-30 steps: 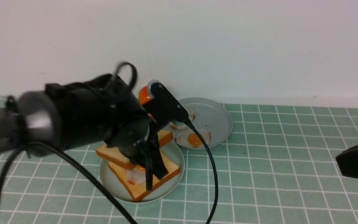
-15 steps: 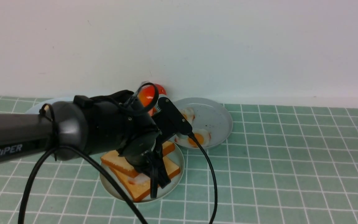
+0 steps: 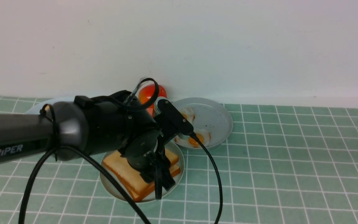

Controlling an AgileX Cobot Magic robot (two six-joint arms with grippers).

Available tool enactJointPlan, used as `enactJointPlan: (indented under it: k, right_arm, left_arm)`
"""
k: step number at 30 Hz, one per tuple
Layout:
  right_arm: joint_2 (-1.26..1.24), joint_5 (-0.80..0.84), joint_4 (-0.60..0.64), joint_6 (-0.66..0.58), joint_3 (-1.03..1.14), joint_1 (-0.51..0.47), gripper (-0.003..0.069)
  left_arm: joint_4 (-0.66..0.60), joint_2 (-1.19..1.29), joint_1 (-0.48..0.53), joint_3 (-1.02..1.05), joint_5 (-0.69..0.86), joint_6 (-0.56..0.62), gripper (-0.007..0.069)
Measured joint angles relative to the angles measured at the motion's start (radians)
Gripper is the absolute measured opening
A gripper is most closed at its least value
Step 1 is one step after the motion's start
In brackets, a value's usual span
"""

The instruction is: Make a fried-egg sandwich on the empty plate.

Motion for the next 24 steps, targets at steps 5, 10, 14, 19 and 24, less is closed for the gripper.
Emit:
enactJointPlan:
  k: [5,10,14,19,24]
  right_arm:
    - [0.000,0.000,-0.002,0.000,0.000,0.000,0.0133]
    - [0.000,-0.011,-0.067,0.005,0.000,0.000,0.0133]
    - [-0.001,-0.002,-0.165,0.058,0.000,0.000,0.0134]
    - [-0.046,0.030,-0.272,0.140,0.008,0.000,0.0134]
    - [-0.178,0.021,-0.343,0.242,0.096,0.000,0.0090]
  left_arm:
    - [-0.071,-0.034,0.000,0.000,0.033,0.000,0.0375]
    - [-0.199,-0.222,0.000,0.001,0.090,-0.011,0.0302]
    - [-0.278,-0.516,0.000,0.052,0.083,-0.043,0.0106]
    - [-0.363,-0.895,0.000,0.275,-0.085,-0.069,-0.0013]
    - [-0.418,-1.238,0.000,0.644,-0.379,-0.071,-0.0013]
